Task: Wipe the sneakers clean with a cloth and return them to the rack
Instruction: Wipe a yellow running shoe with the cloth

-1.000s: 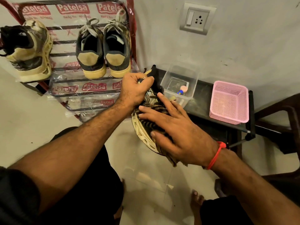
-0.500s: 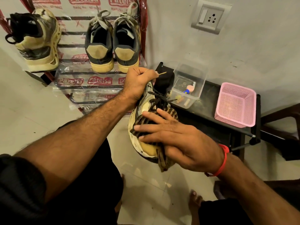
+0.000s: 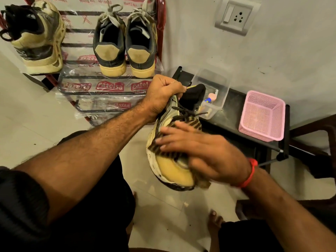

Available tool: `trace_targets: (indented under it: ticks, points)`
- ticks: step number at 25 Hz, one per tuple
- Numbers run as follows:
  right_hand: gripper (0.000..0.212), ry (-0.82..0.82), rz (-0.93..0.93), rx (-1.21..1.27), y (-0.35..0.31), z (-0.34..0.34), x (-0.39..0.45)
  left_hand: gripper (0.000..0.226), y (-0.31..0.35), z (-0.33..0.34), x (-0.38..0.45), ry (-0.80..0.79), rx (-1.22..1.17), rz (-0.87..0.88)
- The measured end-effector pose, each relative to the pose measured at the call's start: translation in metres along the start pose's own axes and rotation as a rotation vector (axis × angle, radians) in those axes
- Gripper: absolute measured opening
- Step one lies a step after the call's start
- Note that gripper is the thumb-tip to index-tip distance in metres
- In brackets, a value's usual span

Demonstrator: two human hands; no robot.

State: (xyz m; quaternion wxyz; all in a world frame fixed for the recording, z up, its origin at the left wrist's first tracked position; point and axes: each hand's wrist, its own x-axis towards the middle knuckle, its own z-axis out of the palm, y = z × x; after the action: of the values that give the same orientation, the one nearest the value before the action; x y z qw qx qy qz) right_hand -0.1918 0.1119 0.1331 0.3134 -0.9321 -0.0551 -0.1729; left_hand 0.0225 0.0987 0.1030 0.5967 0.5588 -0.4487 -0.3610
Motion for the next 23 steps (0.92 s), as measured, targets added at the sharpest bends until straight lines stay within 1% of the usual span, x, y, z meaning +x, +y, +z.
trace_targets:
  ticks: [2,3,5,7,8,9,10,11,13,15,16,18,20,21,22,23]
  points:
    - [0.039,0.080,0.138,-0.026,0.012,-0.012,-0.003,0.041,0.001,0.001,0.001,0.031,-0.016,-0.006]
    - [0.038,0.098,0.143,-0.022,0.008,-0.008,-0.002,0.038,0.002,0.001,0.001,0.061,-0.015,-0.017]
    - [0.042,0.041,0.028,0.035,-0.009,0.011,0.002,0.033,0.004,0.000,0.001,0.061,0.024,-0.026]
    - [0.048,-0.059,-0.072,0.055,-0.017,0.018,0.005,0.035,0.004,0.002,-0.003,-0.029,0.057,-0.027]
    - [0.047,-0.053,-0.057,0.030,-0.010,0.012,0.005,0.037,0.003,0.003,-0.004,-0.068,0.046,-0.032]
    - [0.043,-0.013,-0.012,-0.001,0.002,0.003,0.003,0.039,0.003,0.004,-0.005,-0.086,0.028,-0.036]
    - [0.039,0.052,0.060,-0.020,0.012,-0.005,0.001,0.039,0.003,0.005,-0.005,-0.090,0.010,-0.038]
    - [0.041,0.117,0.129,-0.039,0.020,-0.011,-0.003,0.037,0.004,0.006,-0.005,-0.076,-0.003,-0.040]
    - [0.047,0.232,0.207,-0.050,0.025,-0.014,-0.009,0.031,0.008,0.005,-0.004,-0.024,-0.026,-0.053]
    - [0.048,0.378,0.333,0.029,0.024,-0.017,-0.012,0.033,0.009,0.003,-0.002,0.015,-0.037,-0.068]
    - [0.047,0.501,0.433,0.117,0.025,-0.022,-0.012,0.036,0.008,0.001,-0.002,0.022,-0.031,-0.070]
    - [0.043,0.799,0.597,0.318,0.029,-0.035,-0.012,0.030,0.007,-0.001,-0.002,0.024,0.020,-0.063]
    - [0.041,1.013,0.656,0.416,0.032,-0.048,-0.013,0.030,0.006,-0.001,-0.001,0.036,0.074,-0.073]
    - [0.041,1.061,0.657,0.404,0.031,-0.052,-0.013,0.029,0.006,0.000,-0.001,0.050,0.093,-0.082]
    - [0.040,1.075,0.651,0.365,0.025,-0.052,-0.011,0.028,0.006,0.000,0.000,0.068,0.102,-0.095]
    - [0.040,1.056,0.632,0.330,0.016,-0.050,-0.009,0.026,0.006,0.001,0.001,0.098,0.108,-0.117]
